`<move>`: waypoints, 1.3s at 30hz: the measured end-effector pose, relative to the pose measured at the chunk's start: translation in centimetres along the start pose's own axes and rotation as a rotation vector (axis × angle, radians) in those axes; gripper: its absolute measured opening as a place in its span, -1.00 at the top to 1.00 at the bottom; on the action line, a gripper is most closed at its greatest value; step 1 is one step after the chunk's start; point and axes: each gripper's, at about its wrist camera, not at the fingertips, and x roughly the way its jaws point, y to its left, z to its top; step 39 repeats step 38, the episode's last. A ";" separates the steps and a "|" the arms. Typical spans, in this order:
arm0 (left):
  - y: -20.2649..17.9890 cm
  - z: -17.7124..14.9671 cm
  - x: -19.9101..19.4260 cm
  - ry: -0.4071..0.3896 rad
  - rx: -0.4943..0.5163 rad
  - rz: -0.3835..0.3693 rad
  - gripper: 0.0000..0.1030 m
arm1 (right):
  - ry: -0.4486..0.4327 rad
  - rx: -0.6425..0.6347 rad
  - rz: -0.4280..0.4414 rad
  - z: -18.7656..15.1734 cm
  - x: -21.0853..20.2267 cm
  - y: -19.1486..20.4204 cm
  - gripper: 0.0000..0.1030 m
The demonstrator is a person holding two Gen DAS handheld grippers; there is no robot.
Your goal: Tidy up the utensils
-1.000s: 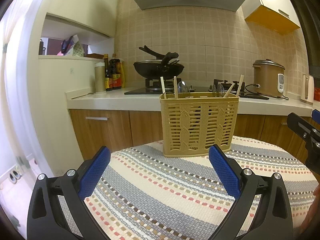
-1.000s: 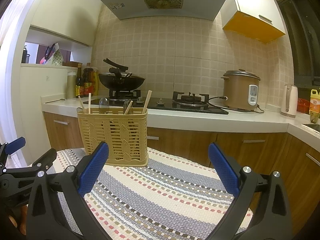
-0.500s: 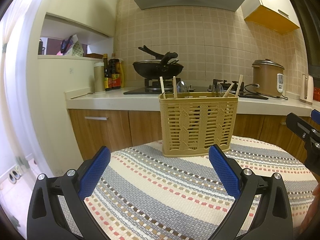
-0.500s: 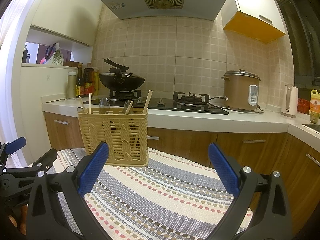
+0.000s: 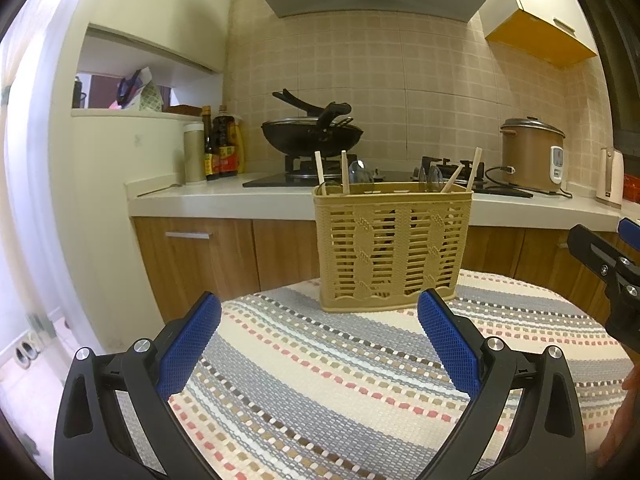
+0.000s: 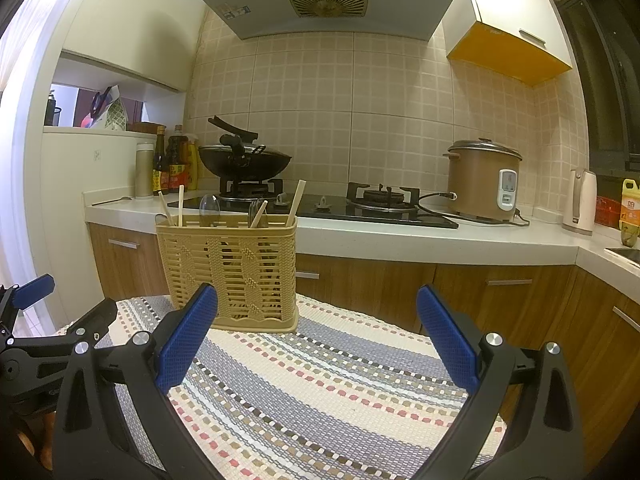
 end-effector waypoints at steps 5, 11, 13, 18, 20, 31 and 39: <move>0.0 0.0 0.0 -0.001 0.000 0.001 -0.85 | 0.001 0.000 0.002 0.0 0.0 0.0 -0.85; 0.1 0.0 0.1 0.000 -0.002 0.003 -0.85 | 0.002 0.001 0.003 0.0 0.0 0.0 -0.85; 0.1 0.0 0.1 0.003 -0.007 -0.002 -0.85 | 0.002 -0.001 0.002 0.0 0.0 0.0 -0.85; 0.2 0.0 0.1 0.006 -0.014 -0.003 -0.85 | 0.003 -0.002 0.003 0.0 0.0 0.0 -0.85; 0.2 0.0 0.1 0.009 -0.014 -0.005 -0.85 | 0.004 -0.002 0.003 0.0 0.1 0.0 -0.85; 0.2 0.0 0.0 -0.005 -0.005 0.024 -0.86 | 0.009 0.002 0.008 -0.1 0.2 0.0 -0.85; 0.6 0.2 -0.2 -0.004 -0.019 0.014 -0.86 | 0.014 0.006 0.013 -0.1 0.6 -0.2 -0.85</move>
